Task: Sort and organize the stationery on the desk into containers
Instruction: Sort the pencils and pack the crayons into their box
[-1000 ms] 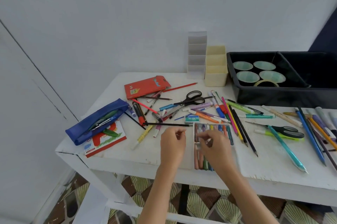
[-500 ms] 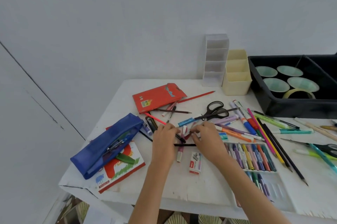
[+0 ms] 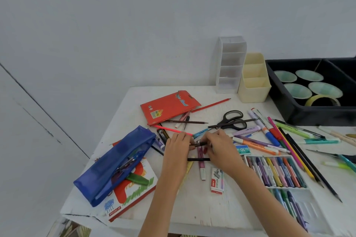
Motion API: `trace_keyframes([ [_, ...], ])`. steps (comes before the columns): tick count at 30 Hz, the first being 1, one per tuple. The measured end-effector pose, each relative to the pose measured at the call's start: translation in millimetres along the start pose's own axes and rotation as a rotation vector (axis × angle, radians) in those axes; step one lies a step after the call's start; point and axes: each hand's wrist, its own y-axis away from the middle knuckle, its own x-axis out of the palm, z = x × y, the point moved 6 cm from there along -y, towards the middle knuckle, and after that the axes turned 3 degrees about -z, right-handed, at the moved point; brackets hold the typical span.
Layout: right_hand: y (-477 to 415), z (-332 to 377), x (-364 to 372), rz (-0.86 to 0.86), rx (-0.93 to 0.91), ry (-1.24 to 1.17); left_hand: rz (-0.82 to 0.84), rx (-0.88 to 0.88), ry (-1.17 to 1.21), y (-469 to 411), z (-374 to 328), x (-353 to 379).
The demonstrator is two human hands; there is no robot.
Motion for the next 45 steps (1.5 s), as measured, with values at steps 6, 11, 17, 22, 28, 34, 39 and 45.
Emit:
trace_keyframes([
  [6, 2.1, -0.2, 1.4, 0.072, -0.013, 0.089, -0.118, -0.087, 0.197, 4.9, 2.1, -15.9],
  [11, 7.0, 1.3, 0.5, 0.006, -0.139, 0.099, -0.218, -0.190, 0.361, 15.1, 5.5, -21.9],
  [17, 19.9, 2.7, -26.7, -0.326, -0.173, -0.402, -0.288, -0.364, 0.594, 28.4, 6.5, -19.1],
  [22, 39.5, -16.8, -50.9, -0.446, 0.113, -0.774, -0.307, -0.424, 0.687, 39.2, -9.8, -17.7],
  [28, 81.4, -69.8, -67.1, -0.513, 0.384, -0.904, -0.299, -0.435, 0.876, 50.6, -67.8, -13.0],
  [34, 127.2, -122.6, -88.2, -0.499, 0.447, -0.903, -0.172, -0.480, 1.005, 67.4, -138.4, 20.2],
  [39, 161.3, -159.1, -110.1, -0.487, 0.469, -0.920, -0.071, -0.478, 0.956, 87.0, -184.0, 49.2],
  [45, 187.8, -176.4, -117.5, -0.365, 0.418, -0.958, -0.099, -0.429, 0.777, 106.6, -213.2, 58.4],
])
